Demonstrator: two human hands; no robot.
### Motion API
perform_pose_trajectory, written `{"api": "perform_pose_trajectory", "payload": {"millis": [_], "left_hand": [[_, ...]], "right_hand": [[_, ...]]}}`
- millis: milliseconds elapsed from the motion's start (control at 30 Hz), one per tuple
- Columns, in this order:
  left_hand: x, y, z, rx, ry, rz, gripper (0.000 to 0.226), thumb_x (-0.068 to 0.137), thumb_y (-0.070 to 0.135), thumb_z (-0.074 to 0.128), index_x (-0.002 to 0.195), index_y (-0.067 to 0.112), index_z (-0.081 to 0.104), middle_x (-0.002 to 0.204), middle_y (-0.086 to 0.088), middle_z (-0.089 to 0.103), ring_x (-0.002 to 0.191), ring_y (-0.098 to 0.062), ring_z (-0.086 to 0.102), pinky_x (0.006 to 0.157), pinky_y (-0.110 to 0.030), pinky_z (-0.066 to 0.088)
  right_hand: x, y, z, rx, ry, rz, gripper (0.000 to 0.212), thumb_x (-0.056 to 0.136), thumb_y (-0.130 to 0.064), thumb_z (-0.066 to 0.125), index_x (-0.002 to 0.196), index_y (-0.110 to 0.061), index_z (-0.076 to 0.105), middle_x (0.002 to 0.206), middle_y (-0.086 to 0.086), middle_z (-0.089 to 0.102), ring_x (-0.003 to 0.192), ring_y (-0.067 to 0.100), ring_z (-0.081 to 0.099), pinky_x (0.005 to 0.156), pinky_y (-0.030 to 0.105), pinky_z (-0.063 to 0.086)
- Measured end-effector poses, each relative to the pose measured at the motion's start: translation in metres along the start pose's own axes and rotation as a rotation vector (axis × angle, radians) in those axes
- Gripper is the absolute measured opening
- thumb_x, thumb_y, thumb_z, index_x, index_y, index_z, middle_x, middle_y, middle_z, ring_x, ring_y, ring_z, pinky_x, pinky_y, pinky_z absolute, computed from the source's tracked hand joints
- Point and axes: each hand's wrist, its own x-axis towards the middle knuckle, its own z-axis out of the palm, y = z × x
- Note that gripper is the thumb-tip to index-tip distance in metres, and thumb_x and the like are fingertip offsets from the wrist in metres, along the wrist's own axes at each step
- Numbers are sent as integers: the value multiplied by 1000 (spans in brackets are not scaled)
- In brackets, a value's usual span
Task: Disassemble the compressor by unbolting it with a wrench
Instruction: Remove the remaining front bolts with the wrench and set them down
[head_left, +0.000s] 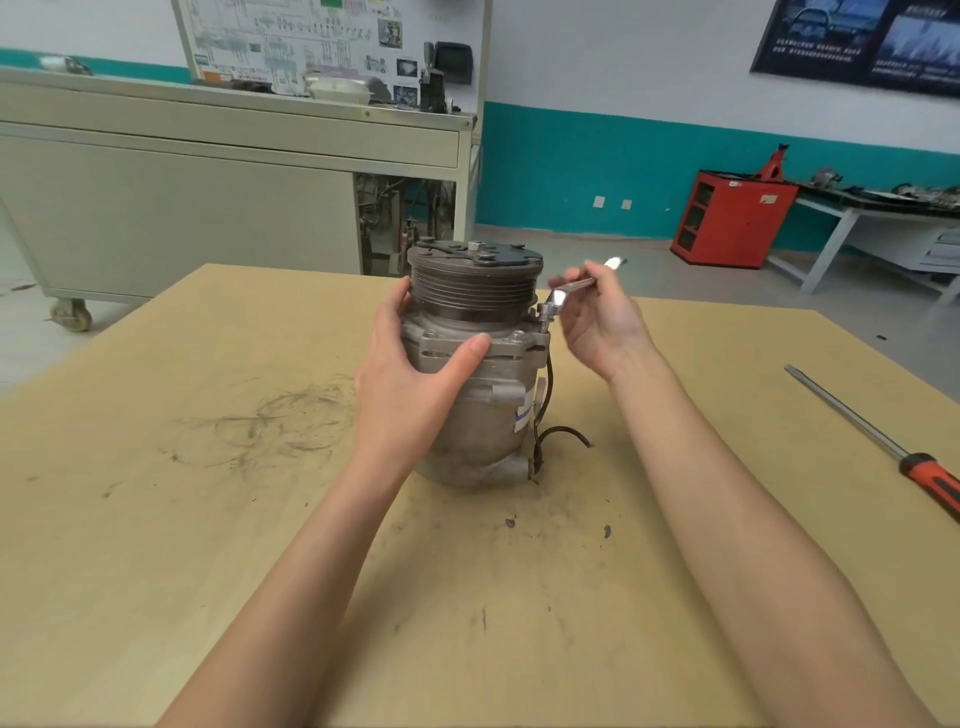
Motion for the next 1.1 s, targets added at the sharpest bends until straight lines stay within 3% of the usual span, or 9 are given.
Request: {"api": "perform_pose_trajectory", "payload": {"millis": [133,233,433,600,733,800,900,1000,1100], "left_hand": [[0,-1,0,11,-5,-5,91,65,67,64,144,31,36,136,13,52,126,-6,50,110,-45,38],[1,-1,0,11,-7,-2,91,65,67,64,144,30,36,137,11,51,126,-7,49,109,-44,40],[0,-1,0,19,-1,4,92,65,68,64,144,30,36,137,12,51,125,-6,50,109,-43,41],[0,-1,0,18,-2,10,91,66,67,64,144,29,36,138,11,51,126,-7,49,109,-43,39],[1,-2,0,25,4,9,90,67,65,65,145,29,36,137,12,51,126,-4,48,110,-41,39],[2,-2,0,35,6,10,86,70,61,67,144,30,37,135,14,51,124,-2,49,109,-41,40],[1,-2,0,32,6,15,88,69,63,66,144,29,36,137,12,51,126,-5,48,109,-42,39],[3,-2,0,22,6,15,90,66,66,63,144,31,36,138,12,50,127,-6,47,110,-43,38],[2,-3,0,18,8,19,86,67,66,64,142,35,36,137,15,50,126,-5,48,110,-44,39]], "right_hand": [[-24,-38,6,-334,95,-340,43,102,-35,39,74,-6,55,68,15,71,49,17,66,44,19,50],[-51,-44,16,-606,101,-610,43,101,-36,40,74,-8,59,70,11,73,53,21,69,45,21,52],[-83,-17,26,-964,19,-990,31,98,-21,50,77,-2,64,67,13,69,53,15,68,50,31,57],[-93,-8,36,-1174,-88,-1250,39,92,-28,52,76,5,66,63,16,66,53,23,67,50,40,56],[-98,10,37,-1498,-65,-1661,58,98,-39,40,68,5,64,57,11,62,43,22,58,39,27,46],[-100,20,30,-1543,-40,-1741,60,98,-39,37,66,4,64,56,11,59,39,22,53,34,26,40],[-99,24,15,-1353,-95,-1582,52,100,-33,40,74,5,65,64,13,64,49,25,62,39,32,49],[-93,16,9,-802,-99,-1085,30,100,-21,39,80,-7,56,73,2,68,59,18,68,50,34,56],[-64,-4,5,-340,1,-629,32,101,-12,29,75,-8,47,64,4,68,50,19,65,47,24,51]]}}
